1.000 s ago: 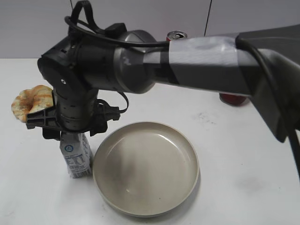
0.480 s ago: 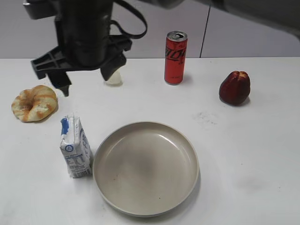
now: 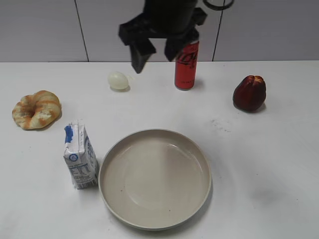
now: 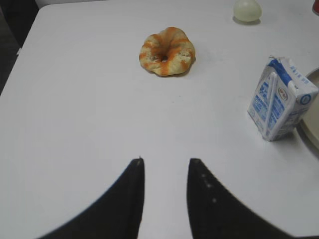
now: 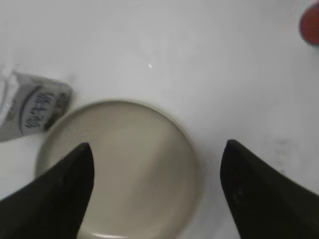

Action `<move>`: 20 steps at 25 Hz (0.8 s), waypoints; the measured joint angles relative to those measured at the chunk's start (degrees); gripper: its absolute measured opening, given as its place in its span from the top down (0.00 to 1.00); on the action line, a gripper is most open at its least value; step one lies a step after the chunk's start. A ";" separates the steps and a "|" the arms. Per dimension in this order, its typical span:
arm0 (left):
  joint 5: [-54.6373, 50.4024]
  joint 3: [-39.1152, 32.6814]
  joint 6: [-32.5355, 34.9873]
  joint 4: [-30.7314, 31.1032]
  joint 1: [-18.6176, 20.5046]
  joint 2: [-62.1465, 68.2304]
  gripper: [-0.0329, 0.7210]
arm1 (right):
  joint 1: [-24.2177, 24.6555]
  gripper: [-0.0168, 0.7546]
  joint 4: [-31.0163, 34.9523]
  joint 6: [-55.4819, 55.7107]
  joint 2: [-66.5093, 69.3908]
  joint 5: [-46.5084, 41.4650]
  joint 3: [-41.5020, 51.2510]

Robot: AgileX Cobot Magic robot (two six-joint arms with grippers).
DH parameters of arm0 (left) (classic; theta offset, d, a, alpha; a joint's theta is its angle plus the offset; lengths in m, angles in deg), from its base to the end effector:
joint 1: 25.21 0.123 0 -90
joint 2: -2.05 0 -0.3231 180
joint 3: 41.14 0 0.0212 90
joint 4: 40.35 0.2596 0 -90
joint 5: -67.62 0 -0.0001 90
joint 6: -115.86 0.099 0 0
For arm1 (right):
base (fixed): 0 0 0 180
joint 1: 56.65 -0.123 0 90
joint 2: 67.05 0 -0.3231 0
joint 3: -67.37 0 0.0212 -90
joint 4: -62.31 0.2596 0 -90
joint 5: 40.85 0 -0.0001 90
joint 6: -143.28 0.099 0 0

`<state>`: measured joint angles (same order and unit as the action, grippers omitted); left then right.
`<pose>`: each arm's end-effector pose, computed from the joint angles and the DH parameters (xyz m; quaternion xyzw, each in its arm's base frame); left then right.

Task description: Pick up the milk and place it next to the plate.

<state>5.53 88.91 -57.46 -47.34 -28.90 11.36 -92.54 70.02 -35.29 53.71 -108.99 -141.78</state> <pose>-0.0230 -0.0092 0.2752 0.0801 0.8665 -0.0482 0.4903 0.3651 0.2794 0.3225 -0.2779 0.9422 0.1185 0.1451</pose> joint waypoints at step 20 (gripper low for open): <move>0.00 0.00 0.00 0.00 0.00 0.00 0.65 | 35.22 0.21 -4.11 -1.97 -54.85 12.45 59.37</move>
<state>5.53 88.91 -57.46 -47.34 -28.90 11.36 -57.33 65.90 -37.25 -1.14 -96.53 -82.40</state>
